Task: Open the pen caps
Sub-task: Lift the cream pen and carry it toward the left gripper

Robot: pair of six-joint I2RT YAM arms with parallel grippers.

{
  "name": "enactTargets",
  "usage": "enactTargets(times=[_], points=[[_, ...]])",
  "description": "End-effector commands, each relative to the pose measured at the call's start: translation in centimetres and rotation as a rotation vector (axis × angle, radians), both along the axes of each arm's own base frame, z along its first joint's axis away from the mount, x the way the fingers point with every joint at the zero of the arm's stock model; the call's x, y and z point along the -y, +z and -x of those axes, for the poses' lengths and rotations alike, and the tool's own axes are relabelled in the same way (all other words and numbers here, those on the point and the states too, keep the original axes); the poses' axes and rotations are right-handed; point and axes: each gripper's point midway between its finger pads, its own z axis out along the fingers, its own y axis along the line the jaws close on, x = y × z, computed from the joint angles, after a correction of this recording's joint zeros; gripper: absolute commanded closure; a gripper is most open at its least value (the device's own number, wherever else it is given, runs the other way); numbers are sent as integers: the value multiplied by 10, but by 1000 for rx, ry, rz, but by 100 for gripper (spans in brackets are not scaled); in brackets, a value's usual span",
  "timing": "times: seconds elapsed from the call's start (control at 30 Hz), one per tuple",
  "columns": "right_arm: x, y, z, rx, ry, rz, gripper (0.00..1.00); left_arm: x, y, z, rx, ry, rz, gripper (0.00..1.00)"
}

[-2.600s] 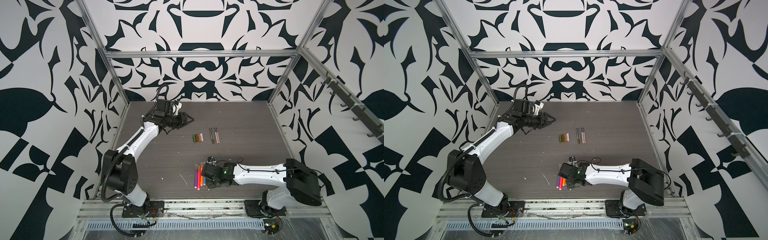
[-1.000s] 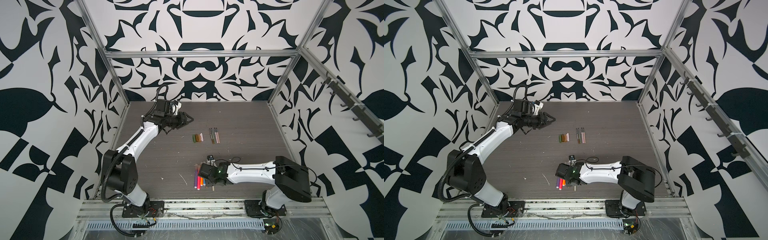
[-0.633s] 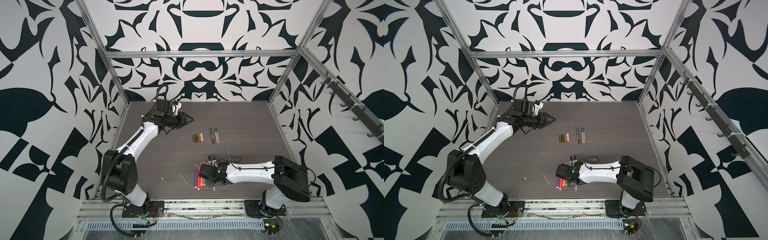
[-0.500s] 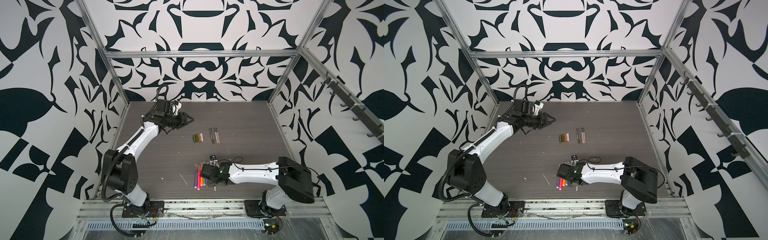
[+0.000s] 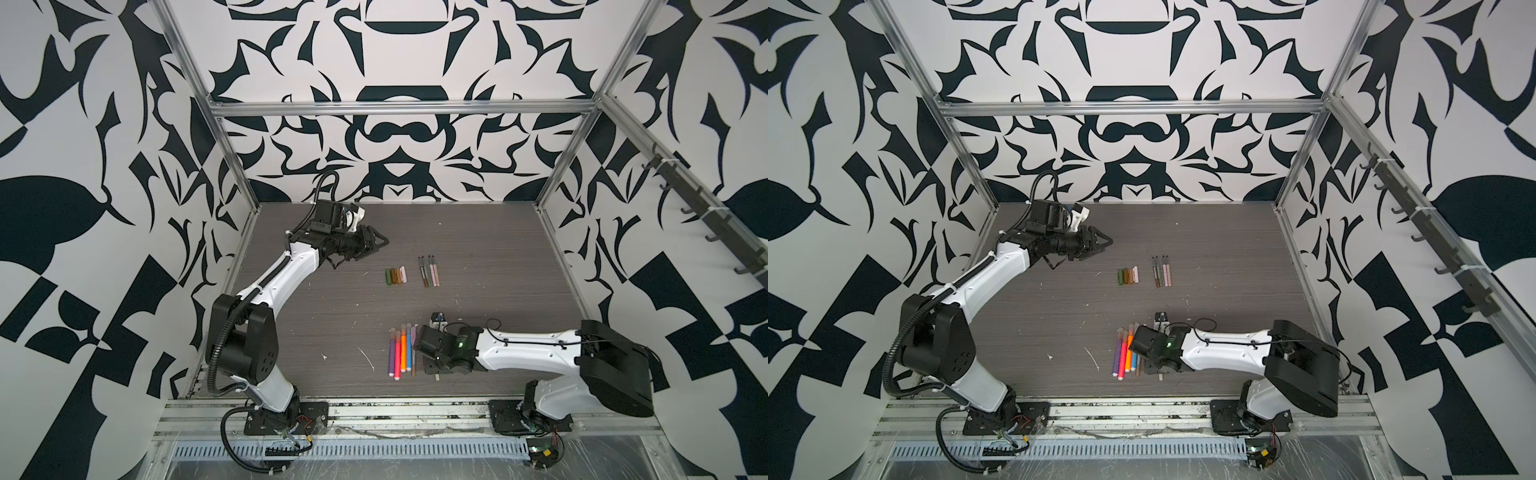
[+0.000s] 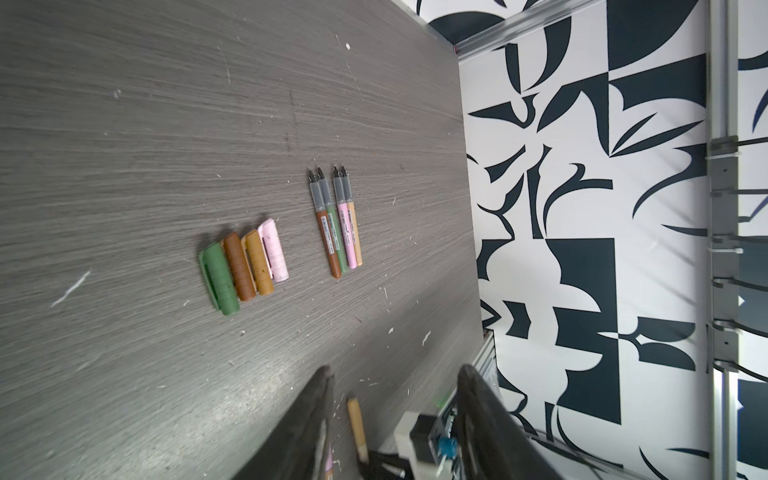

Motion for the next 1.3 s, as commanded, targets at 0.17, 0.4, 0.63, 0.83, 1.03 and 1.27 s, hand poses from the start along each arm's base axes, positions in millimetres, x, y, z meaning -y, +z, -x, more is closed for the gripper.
enactTargets(times=[0.17, 0.4, 0.63, 0.83, 1.03, 1.27], points=[[15, 72, -47, 121, 32, -215, 100, 29, -13, 15, -77, -102, 39, 49], [-15, 123, -74, 197, 143, -393, 100, 70, -20, 43, -170, -250, 122, 46], [-44, 152, -103, 261, 152, -523, 100, 92, -29, 60, -220, -317, 154, 46], [-51, 163, -122, 284, 146, -552, 100, 100, -34, 67, -235, -340, 150, 50], [-48, 176, -130, 325, 136, -553, 100, 102, -35, 68, -240, -345, 151, 57], [-50, 180, -136, 317, 134, -569, 100, 102, -35, 68, -238, -345, 150, 61]])
